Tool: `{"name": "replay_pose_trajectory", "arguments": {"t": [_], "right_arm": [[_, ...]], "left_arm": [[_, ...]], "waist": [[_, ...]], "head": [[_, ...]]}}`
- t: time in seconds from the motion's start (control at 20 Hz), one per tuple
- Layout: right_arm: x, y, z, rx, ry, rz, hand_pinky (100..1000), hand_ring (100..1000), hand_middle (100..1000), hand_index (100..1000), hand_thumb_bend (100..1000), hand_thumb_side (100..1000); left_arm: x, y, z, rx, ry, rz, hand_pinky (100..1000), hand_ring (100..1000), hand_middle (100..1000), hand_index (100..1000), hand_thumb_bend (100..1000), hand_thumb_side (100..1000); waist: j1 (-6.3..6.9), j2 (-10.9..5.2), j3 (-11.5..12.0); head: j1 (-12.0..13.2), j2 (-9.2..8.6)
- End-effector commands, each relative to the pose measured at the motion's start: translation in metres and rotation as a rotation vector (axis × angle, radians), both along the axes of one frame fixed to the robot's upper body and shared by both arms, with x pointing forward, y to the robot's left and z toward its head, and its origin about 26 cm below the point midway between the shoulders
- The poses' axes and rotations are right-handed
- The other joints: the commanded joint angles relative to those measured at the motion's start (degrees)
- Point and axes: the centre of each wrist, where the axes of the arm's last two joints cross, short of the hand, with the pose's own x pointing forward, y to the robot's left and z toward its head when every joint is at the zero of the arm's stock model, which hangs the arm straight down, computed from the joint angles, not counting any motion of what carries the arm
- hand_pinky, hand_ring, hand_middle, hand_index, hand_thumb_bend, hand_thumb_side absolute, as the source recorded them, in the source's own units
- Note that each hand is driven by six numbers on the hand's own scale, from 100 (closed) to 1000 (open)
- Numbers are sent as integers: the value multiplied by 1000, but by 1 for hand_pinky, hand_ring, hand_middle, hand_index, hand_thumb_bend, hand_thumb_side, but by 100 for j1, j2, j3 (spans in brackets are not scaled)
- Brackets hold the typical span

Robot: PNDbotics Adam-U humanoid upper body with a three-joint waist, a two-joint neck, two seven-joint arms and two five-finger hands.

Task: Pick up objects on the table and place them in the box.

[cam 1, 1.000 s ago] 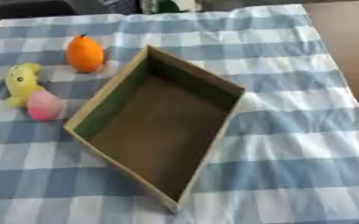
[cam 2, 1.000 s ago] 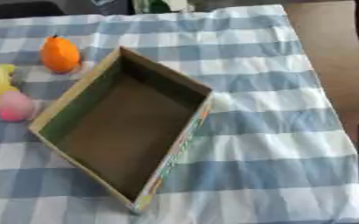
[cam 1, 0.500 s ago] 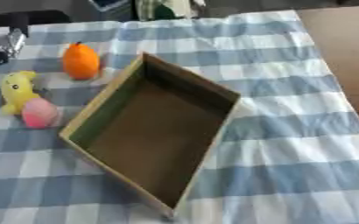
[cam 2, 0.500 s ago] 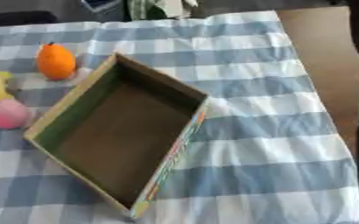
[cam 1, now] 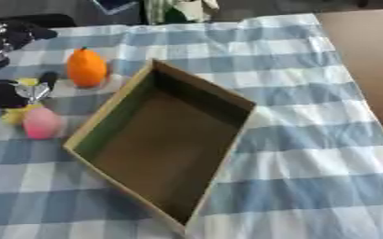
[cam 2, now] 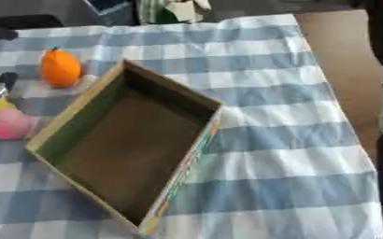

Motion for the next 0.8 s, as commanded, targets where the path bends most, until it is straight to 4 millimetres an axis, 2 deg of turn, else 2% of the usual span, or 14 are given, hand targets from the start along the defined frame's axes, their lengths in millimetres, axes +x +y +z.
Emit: {"name": "replay_pose_trajectory", "arguments": {"t": [0.05, 0.3, 0.45, 0.6, 0.8], "right_arm": [[-2, -1, 8, -15, -29, 2, 785, 650, 535, 779, 100, 650], [-2, -1, 8, -16, -29, 2, 786, 650, 534, 778, 100, 649], [-2, -1, 8, -19, -29, 0, 787, 650, 534, 778, 100, 648], [-2, -2, 8, -22, -29, -1, 787, 650, 533, 778, 100, 647], [-2, -2, 8, -23, -29, 0, 787, 650, 533, 778, 100, 645]], "left_arm": [[1, 13, 8, 90, 31, 28, 735, 867, 858, 1000, 254, 777], [3, 20, 4, 161, 120, 52, 740, 869, 857, 1000, 312, 764], [2, 20, 7, 179, 162, 56, 739, 868, 859, 1000, 327, 744], [1, 20, 10, 183, 205, 54, 741, 869, 860, 1000, 381, 732], [-1, 20, 14, 197, 266, 59, 743, 870, 858, 1000, 455, 772]], "waist": [[-6, -95, 2], [-14, -81, 3], [-23, -73, 7], [-26, -67, 15], [-28, -60, 21]], "head": [[-2, -42], [12, -39], [19, -38], [31, -37], [33, -38]]}}
